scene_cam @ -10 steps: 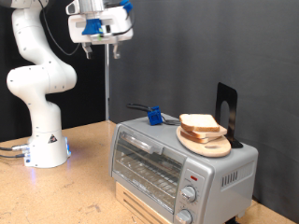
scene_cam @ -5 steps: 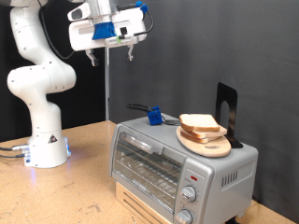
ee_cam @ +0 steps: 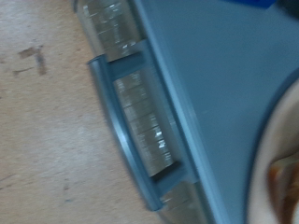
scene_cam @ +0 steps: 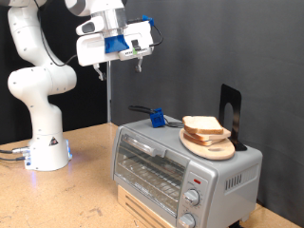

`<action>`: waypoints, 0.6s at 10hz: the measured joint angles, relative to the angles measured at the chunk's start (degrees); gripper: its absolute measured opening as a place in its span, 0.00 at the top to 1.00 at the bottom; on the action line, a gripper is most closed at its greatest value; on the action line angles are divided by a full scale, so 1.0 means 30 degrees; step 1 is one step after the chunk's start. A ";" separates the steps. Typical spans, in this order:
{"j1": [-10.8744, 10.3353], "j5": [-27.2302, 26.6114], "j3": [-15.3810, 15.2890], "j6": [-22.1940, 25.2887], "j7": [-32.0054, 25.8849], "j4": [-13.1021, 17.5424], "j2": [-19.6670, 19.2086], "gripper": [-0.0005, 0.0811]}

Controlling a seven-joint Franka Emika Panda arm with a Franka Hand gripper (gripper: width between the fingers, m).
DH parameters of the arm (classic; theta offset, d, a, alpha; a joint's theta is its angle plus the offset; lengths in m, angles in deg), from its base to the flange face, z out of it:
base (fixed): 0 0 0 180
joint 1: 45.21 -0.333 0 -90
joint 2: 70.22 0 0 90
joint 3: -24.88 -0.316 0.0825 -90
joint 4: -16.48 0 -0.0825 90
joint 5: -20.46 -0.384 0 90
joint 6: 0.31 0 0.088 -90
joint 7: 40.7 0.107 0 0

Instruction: Make a piece of toast with the oven

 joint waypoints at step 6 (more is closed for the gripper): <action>-0.0879 -0.1750 0.1586 -0.1246 -0.6487 -0.0075 -0.0695 0.01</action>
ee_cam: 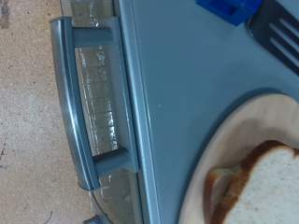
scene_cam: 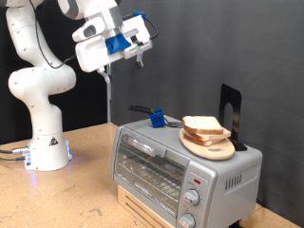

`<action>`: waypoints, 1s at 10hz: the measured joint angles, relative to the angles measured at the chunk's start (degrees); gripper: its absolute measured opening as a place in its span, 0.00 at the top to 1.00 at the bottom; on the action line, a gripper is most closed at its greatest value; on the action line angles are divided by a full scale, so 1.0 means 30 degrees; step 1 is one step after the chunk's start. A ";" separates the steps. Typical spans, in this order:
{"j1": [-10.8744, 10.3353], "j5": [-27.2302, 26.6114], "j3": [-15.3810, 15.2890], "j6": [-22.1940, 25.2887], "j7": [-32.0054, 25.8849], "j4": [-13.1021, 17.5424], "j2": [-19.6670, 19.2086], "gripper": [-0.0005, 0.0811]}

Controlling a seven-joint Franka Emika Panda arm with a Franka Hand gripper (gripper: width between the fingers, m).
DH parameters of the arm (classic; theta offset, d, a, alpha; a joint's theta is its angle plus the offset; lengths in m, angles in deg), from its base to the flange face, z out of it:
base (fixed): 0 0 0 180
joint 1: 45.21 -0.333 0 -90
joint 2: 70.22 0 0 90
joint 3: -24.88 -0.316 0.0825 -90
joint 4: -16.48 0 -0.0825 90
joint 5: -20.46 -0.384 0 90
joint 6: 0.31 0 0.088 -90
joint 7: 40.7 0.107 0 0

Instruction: Make a piece of toast with the oven

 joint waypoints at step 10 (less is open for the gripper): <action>0.0053 -0.0020 -0.0049 0.0222 0.0304 -0.0600 -0.0940 0.01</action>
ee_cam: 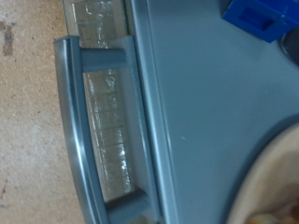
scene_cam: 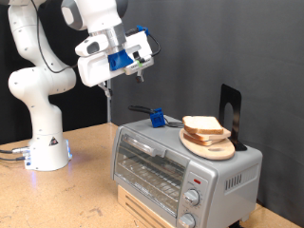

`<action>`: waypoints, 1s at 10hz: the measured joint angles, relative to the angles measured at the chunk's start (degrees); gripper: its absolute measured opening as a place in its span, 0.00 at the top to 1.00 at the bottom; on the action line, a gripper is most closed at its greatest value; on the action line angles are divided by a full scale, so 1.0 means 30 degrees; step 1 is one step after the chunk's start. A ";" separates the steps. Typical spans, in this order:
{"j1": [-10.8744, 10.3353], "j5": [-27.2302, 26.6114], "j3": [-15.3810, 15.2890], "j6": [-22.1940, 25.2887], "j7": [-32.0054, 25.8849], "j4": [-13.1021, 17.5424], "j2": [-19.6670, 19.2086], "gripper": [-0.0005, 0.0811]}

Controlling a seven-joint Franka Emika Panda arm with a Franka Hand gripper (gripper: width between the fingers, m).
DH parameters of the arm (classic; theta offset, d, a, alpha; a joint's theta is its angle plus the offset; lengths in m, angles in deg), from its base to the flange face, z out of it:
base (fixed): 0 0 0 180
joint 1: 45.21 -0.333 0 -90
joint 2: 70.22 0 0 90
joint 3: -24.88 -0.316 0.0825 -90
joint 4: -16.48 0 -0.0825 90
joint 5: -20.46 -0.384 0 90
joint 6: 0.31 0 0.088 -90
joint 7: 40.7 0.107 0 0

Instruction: Make a piece of toast with the oven

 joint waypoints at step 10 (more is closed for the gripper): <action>0.0521 0.2031 -0.0554 -0.6747 0.1712 -0.3465 -0.3387 0.01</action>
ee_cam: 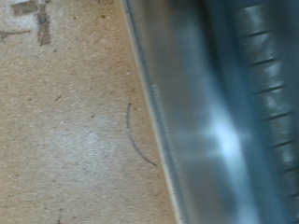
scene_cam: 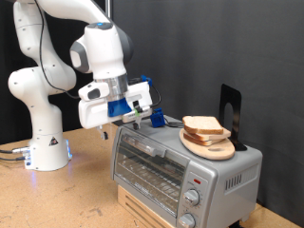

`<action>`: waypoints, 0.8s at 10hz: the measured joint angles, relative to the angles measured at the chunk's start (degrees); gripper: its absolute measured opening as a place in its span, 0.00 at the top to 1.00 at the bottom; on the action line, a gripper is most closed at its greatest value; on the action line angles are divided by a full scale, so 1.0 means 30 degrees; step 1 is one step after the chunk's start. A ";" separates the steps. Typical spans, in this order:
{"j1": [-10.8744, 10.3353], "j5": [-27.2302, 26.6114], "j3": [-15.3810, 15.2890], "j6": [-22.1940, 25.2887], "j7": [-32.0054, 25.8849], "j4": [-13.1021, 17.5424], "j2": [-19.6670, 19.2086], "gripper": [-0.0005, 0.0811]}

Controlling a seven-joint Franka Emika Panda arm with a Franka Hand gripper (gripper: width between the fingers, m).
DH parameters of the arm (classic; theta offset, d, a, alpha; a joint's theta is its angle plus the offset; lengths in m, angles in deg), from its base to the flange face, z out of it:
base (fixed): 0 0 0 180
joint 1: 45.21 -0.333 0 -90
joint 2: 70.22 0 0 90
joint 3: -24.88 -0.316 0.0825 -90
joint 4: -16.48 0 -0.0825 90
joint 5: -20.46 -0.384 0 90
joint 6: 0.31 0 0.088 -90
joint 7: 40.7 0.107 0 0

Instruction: Make a piece of toast with the oven

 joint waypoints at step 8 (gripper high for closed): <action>0.3015 0.3033 0.0595 -0.1237 0.0246 -0.0155 -0.1258 0.01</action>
